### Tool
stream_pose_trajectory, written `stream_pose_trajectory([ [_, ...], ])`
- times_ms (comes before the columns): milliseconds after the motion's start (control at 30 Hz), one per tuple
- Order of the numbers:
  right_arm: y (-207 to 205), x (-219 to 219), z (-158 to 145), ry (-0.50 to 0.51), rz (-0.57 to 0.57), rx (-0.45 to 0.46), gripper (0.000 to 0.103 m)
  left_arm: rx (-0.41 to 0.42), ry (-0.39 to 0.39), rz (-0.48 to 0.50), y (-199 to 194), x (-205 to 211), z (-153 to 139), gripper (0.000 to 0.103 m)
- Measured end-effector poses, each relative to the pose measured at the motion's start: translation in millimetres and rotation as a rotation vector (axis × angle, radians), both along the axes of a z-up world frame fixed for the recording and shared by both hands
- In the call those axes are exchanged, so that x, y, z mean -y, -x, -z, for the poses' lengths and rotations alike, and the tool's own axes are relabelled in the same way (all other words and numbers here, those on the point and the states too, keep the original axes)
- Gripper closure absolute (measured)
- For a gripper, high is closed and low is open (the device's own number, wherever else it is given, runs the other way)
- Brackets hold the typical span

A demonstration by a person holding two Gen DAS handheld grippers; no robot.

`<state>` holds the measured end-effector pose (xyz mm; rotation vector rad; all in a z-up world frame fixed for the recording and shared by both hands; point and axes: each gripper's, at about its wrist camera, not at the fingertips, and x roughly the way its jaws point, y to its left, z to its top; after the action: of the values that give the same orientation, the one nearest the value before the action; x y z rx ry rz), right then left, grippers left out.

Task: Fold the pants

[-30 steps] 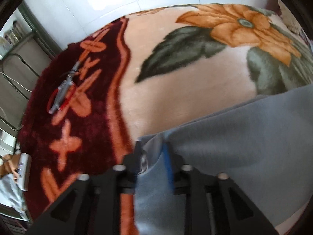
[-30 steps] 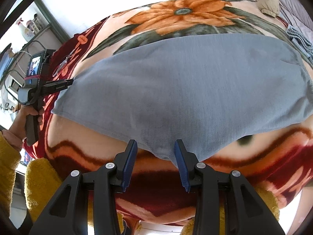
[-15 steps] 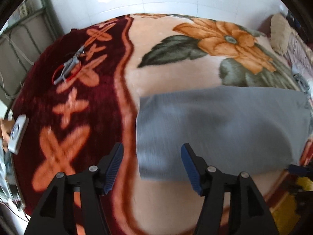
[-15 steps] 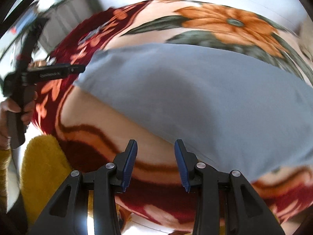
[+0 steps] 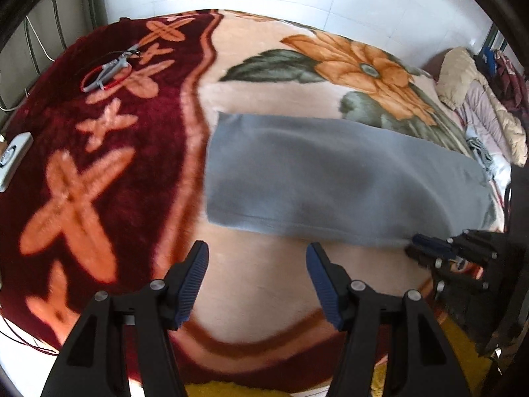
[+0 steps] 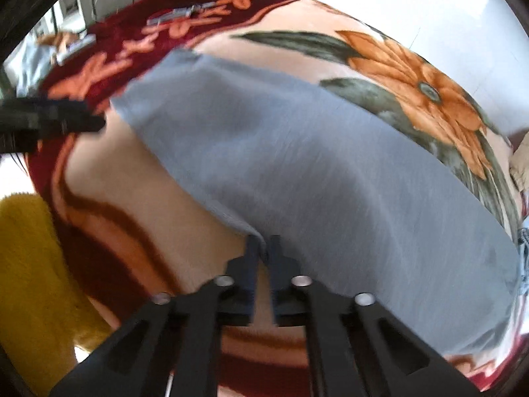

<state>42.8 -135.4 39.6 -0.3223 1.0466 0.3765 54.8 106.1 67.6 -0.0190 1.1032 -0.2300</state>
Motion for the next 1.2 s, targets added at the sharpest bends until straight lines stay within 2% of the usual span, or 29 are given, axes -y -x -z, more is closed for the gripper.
stream_pose_trajectory([
  [100, -12.1, 5.3, -13.8, -0.022, 0.029, 0.028, 0.099, -0.003, 0.029, 0.032, 5.0, 7.9, -0.3, 0.038],
  [300, -39.0, 26.6, -28.8, -0.109, 0.076, 0.023, 0.100, -0.008, 0.062, 0.106, 6.3, 38.2, 2.8, 0.039],
  [500, -51.7, 45.2, -36.1, -0.218, 0.113, 0.006, 0.100, -0.052, 0.081, 0.138, -27.8, 73.1, 19.7, 0.039],
  [600, -48.6, 52.6, -40.0, -0.278, 0.117, -0.006, 0.099, -0.077, 0.032, 0.113, -46.5, 88.9, 29.8, 0.039],
  [667, -43.8, 57.4, -40.7, -0.302, 0.121, -0.018, 0.099, -0.075, -0.087, 0.066, -52.7, 92.5, 38.2, 0.046],
  [767, -35.3, 67.3, -40.7, -0.322, 0.131, -0.034, 0.099, -0.070, -0.091, 0.009, -53.9, 77.8, 40.1, 0.051],
  [800, -31.1, 72.1, -39.7, -0.332, 0.135, -0.048, 0.098, -0.066, -0.110, -0.004, -53.9, 72.3, 39.8, 0.058],
  [1000, -4.0, 97.0, -27.4, -0.342, 0.172, -0.075, 0.088, -0.042, -0.224, -0.044, -48.2, 40.2, 36.4, 0.058],
  [1100, 6.1, 107.0, -16.6, -0.314, 0.196, -0.089, 0.088, -0.057, -0.206, -0.091, -47.8, 18.6, 36.8, 0.058],
  [1133, 9.2, 111.5, -11.3, -0.306, 0.207, -0.099, 0.088, -0.059, -0.214, -0.106, -47.9, 15.0, 35.8, 0.056],
  [1167, 11.1, 114.7, -7.8, -0.301, 0.217, -0.102, 0.088, -0.057, -0.249, -0.133, -47.8, 9.8, 35.0, 0.048],
  [1200, 12.4, 117.4, -5.5, -0.297, 0.226, -0.102, 0.088, -0.056, -0.278, -0.162, -48.7, 3.5, 35.0, 0.033],
])
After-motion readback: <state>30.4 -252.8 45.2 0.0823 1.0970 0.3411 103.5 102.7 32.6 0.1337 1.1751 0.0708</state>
